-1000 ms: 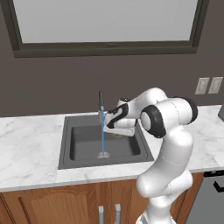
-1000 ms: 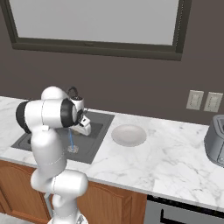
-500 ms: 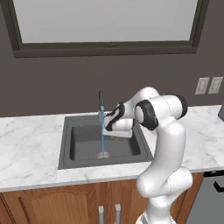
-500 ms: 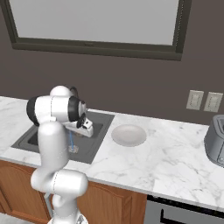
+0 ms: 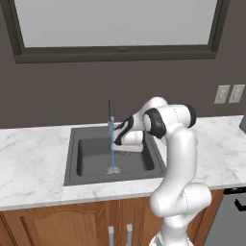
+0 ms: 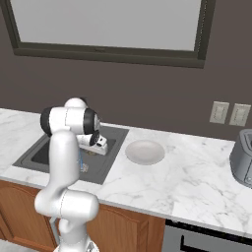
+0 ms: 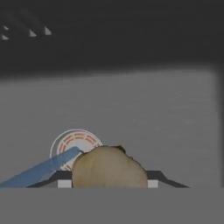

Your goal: Turn on the sink faucet. Then move the garlic from the counter to the sink. Turn off the sink. Move the vegetable from the sink to the pot next to the stove. Finally move the pot to the front right burner.

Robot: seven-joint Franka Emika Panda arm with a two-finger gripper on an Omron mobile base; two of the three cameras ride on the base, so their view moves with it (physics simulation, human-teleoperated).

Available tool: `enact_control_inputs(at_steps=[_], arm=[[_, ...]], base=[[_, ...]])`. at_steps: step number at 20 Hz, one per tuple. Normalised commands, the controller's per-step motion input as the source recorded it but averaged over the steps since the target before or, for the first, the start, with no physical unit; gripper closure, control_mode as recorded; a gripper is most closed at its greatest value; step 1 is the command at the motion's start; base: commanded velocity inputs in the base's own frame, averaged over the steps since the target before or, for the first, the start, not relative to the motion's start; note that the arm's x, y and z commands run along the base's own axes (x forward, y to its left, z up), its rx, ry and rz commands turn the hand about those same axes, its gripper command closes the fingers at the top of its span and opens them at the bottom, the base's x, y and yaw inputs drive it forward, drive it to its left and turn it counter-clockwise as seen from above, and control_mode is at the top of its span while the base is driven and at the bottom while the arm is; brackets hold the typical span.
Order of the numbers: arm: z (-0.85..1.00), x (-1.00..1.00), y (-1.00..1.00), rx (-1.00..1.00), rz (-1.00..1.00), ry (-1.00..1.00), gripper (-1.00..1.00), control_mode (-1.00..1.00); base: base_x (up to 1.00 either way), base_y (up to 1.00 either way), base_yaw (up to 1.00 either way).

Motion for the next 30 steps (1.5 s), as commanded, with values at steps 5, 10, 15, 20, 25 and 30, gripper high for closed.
enact_control_inputs(at_steps=[5, 10, 15, 20, 25, 30], arm=[[-0.28, 0.33, 0.00, 0.00, 0.06, 0.00, 1.00, -1.00], [-0.28, 0.24, 0.01, 0.00, 0.05, 0.00, 1.00, -1.00], [-0.31, 0.12, 0.04, -0.04, 0.03, 0.02, 1.00, -1.00], [-0.30, 0.05, 0.02, -0.05, 0.00, 0.03, 1.00, -1.00], [-0.20, 0.08, 0.04, 0.00, 0.00, 0.01, 1.00, -1.00], [-0.20, 0.12, 0.07, 0.00, 0.00, 0.00, 1.00, -1.00]], base=[[0.00, 0.00, 0.00], [0.00, 0.00, 0.00], [0.00, 0.00, 0.00], [0.00, 0.00, 0.00], [0.00, 0.00, 0.00], [0.00, 0.00, 0.00]])
